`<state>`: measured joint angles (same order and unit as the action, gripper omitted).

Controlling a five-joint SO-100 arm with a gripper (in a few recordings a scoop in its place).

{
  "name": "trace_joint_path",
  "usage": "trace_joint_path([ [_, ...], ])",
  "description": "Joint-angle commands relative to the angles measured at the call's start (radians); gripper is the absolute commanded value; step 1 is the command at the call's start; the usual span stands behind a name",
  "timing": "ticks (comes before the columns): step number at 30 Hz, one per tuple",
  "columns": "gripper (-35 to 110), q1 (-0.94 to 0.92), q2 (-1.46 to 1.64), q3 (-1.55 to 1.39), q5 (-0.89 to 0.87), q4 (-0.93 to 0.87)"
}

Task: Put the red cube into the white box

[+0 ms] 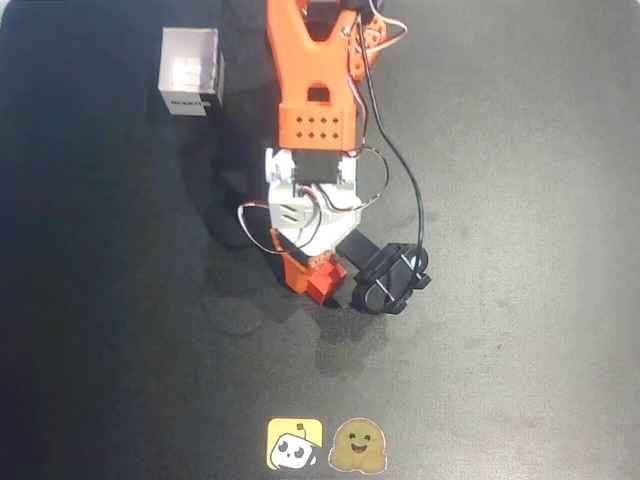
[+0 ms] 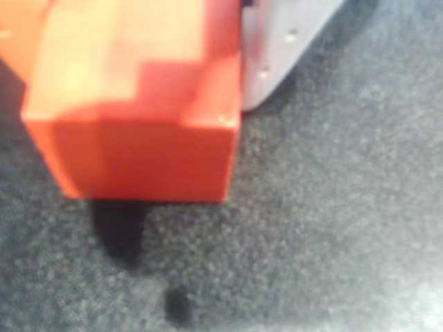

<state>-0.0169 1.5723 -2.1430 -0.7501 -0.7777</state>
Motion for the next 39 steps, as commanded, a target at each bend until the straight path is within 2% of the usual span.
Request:
trace_joint_path([
  [1,0,-0.012,0.072,0.014,-0.012,-0.048],
  [8,0,-0.044,0.141,0.210,-0.005,-0.299],
  [15,0,-0.114,0.175,0.394,-0.087,-0.472],
  [21,0,-0.215,0.189,0.518,-0.115,-0.546],
  [39,0,-0.676,0.483,0.376,-0.258,-0.699],
])
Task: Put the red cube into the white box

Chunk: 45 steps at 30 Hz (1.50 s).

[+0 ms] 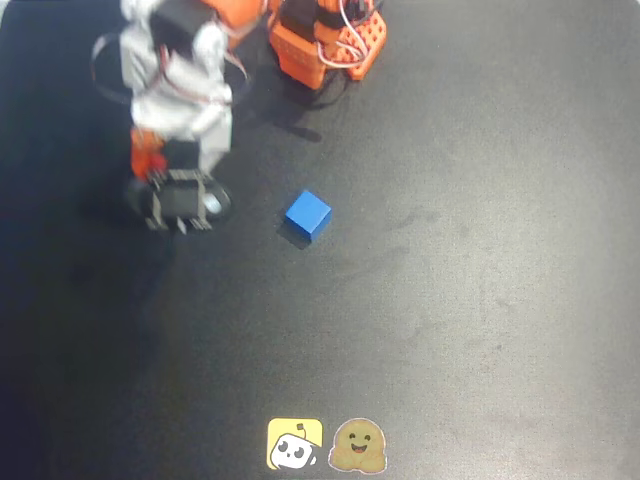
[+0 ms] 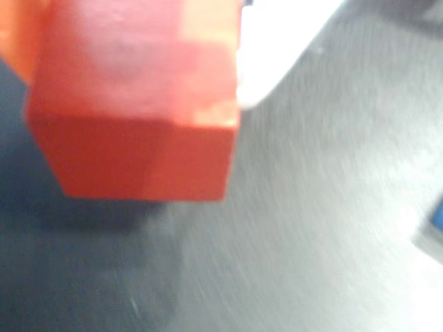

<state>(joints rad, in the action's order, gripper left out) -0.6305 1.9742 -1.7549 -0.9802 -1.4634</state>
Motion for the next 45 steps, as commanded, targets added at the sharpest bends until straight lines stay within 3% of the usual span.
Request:
trace_joint_path([
  [1,0,-0.084,0.100,-0.025,-0.034,-0.020],
  [27,0,-0.558,0.439,-0.308,-0.034,-0.178],
  [45,0,-0.574,0.430,-0.472,-0.051,-0.143],
])
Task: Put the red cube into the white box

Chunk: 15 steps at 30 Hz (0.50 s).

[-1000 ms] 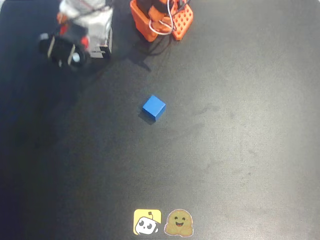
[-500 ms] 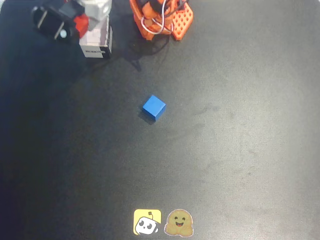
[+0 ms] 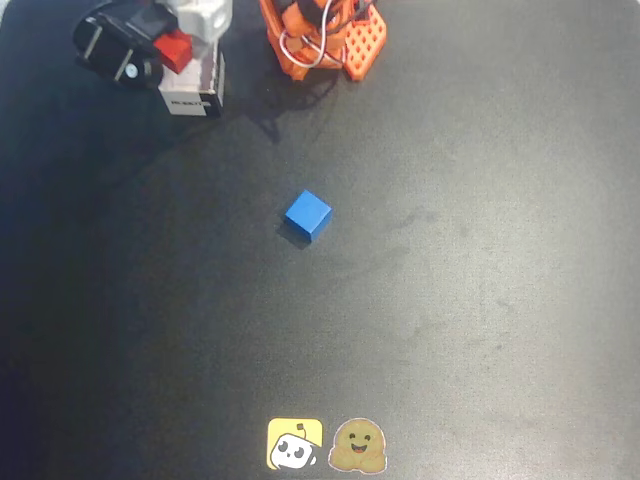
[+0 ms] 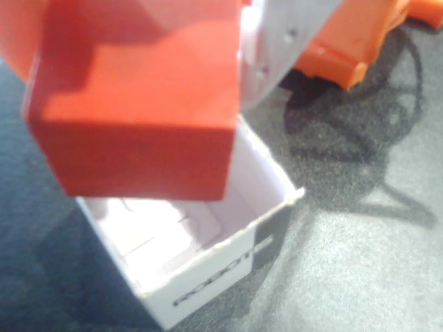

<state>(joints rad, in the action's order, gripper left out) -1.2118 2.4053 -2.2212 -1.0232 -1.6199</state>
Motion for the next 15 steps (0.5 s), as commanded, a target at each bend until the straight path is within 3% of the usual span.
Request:
trace_joint_path([
  [1,0,0.008,-0.003,-0.015,-0.012,0.018],
  [15,2,-0.023,0.006,-0.170,-0.012,0.153],
])
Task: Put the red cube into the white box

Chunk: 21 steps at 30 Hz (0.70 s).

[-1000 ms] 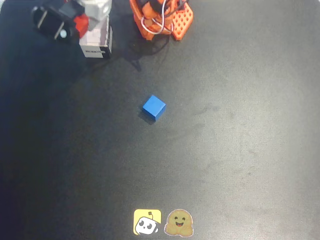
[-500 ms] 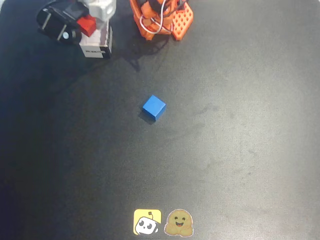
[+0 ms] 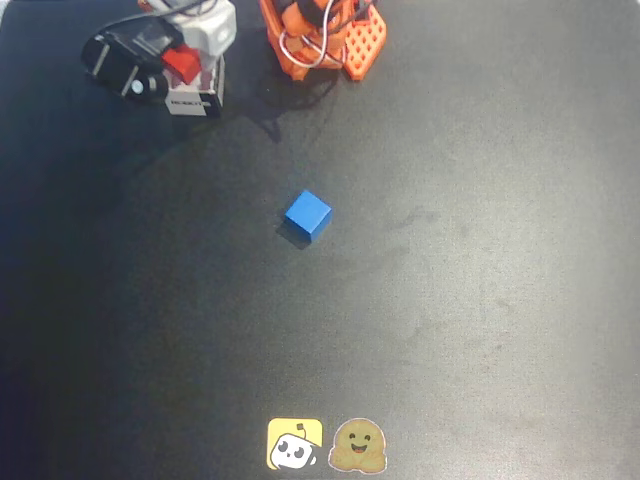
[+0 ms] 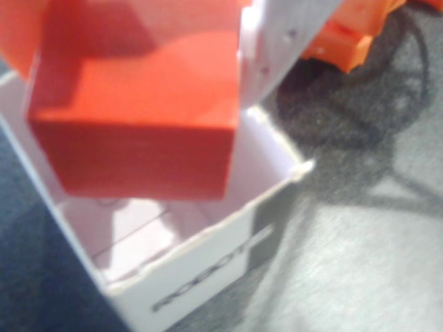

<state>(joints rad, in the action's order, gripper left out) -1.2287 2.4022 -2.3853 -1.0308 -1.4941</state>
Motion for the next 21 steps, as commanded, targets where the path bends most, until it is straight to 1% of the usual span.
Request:
trace_joint_path([
  [1,3,-0.006,0.009,-0.009,-0.005,0.032],
  [9,11,-0.025,0.060,-0.023,0.000,0.021],
  [14,16,-0.034,0.087,-0.040,0.038,0.041],
  [21,19,-0.041,0.138,-0.055,0.075,0.029],
])
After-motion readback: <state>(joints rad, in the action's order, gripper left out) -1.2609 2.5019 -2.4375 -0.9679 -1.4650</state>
